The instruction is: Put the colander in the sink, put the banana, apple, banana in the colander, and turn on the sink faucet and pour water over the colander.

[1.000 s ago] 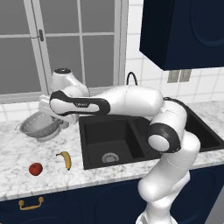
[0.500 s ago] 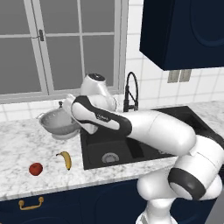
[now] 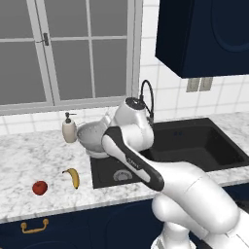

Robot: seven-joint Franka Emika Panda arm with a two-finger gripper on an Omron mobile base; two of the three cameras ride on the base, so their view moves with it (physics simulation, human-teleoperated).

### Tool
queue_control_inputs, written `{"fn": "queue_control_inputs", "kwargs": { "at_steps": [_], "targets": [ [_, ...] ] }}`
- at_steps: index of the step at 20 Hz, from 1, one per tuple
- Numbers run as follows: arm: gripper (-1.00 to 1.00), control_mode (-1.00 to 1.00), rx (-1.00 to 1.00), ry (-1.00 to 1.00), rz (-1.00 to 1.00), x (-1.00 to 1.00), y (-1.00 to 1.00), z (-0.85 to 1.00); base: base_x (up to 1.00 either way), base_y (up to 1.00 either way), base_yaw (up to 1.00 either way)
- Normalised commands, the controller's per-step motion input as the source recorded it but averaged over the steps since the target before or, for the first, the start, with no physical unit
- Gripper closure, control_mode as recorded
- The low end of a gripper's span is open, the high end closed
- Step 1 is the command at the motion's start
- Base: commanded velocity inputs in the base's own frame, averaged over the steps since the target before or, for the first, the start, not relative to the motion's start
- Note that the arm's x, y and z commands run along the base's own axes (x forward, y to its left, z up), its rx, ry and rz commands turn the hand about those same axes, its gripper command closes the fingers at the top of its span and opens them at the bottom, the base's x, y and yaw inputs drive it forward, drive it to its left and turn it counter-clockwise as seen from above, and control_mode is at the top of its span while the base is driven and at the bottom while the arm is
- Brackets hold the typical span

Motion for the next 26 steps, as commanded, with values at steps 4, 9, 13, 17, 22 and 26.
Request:
{"fn": "queue_control_inputs", "kwargs": {
  "at_steps": [4,9,13,17,22,26],
  "targets": [
    [1.00,-1.00,0.00,0.22,-0.34,0.23,-0.67,0.00,0.00,0.00,0.00],
    [1.00,-1.00,-0.03,0.30,-0.25,0.66,-0.40,-0.13,0.00,0.00,0.00],
    [1.00,-1.00,-0.01,0.27,-0.12,0.89,-0.20,-0.24,0.00,0.00,0.00],
    [1.00,-1.00,-0.17,0.05,-0.07,0.71,0.21,-0.48,0.00,0.00,0.00],
    [1.00,-1.00,-0.23,0.00,-0.13,0.47,0.17,-0.49,0.00,0.00,0.00],
    [1.00,-1.00,-0.17,0.01,-0.18,0.30,0.00,-0.46,0.00,0.00,0.00]
  ]
}}
